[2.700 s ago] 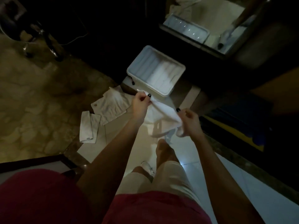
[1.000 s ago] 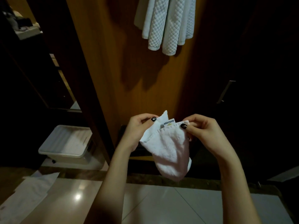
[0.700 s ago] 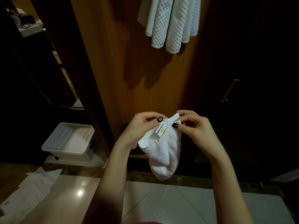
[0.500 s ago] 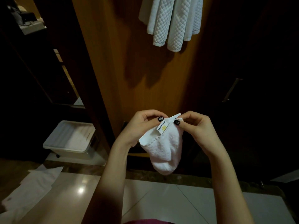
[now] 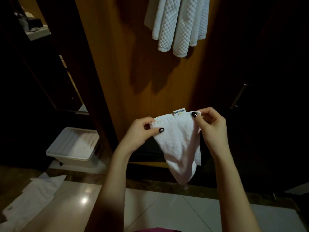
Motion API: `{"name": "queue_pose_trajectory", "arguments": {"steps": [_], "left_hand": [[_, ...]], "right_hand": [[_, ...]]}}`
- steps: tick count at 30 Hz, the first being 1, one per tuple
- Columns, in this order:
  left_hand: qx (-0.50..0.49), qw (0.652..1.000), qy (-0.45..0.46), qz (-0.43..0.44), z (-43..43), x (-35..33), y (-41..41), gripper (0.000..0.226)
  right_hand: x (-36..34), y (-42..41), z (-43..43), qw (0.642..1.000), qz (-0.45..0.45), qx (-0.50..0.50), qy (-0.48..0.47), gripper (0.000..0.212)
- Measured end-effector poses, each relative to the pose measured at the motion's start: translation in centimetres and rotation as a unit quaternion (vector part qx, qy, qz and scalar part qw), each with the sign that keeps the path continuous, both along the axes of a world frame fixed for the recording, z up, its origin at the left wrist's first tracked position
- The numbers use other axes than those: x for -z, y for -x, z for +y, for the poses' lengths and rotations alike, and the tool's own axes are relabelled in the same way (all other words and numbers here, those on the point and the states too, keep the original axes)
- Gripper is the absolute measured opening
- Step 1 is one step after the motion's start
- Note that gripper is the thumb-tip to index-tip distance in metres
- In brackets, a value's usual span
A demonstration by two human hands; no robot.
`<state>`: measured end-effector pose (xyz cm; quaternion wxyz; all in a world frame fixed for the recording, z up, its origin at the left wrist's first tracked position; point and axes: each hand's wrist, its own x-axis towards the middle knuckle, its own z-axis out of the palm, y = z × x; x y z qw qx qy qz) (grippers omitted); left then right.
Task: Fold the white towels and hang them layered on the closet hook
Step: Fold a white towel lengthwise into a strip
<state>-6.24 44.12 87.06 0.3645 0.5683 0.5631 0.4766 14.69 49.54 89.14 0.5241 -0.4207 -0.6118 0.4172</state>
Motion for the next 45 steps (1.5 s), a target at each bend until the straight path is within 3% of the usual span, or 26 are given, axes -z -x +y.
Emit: {"name": "queue_pose_trajectory", "arguments": {"steps": [7,12,17,21,24,30,34,38,42,45], "left_hand": [[-0.003,0.99,-0.124,-0.066,0.9,-3.2,0.8,0.023],[-0.065,0.988,-0.143,-0.011,1.7,-3.6,0.5,0.023],[-0.094,0.983,-0.154,0.015,1.6,-3.2,1.2,0.026],[-0.129,0.986,-0.098,0.047,1.4,-2.5,1.4,0.027],[-0.132,0.987,-0.021,0.089,0.8,-2.4,2.4,0.027],[0.032,0.989,0.11,0.093,-0.4,-2.6,0.5,0.042],[0.046,0.992,0.112,0.048,-0.4,-2.1,-1.1,0.036],[0.054,0.993,0.088,0.064,-0.4,-1.8,-2.4,0.005],[0.017,0.994,0.025,0.101,-0.3,-1.4,-3.1,0.015],[0.004,0.991,-0.029,0.134,-0.4,-1.5,-3.3,0.009]], "right_hand": [[-1.2,-1.6,0.4,0.999,-0.014,-0.045,0.002,0.011],[-1.1,-0.5,1.2,0.991,-0.13,0.027,0.023,0.011],[-1.2,-0.8,1.1,0.993,-0.118,-0.004,0.015,0.004],[-1.0,-0.8,1.0,0.96,-0.273,-0.023,0.051,0.028],[-0.8,-0.3,0.2,0.973,-0.219,-0.051,0.058,0.002],[-0.9,0.2,-1.1,0.989,-0.103,-0.101,0.037,0.006],[-0.7,-0.5,-1.4,0.984,-0.12,-0.127,0.037,0.011],[-0.5,-1.2,-1.9,0.986,-0.11,-0.113,0.05,0.017],[-0.1,-1.9,-1.9,0.98,-0.178,-0.049,0.07,0.01],[0.0,-2.3,-2.2,0.977,-0.188,-0.037,0.09,0.006]]}}
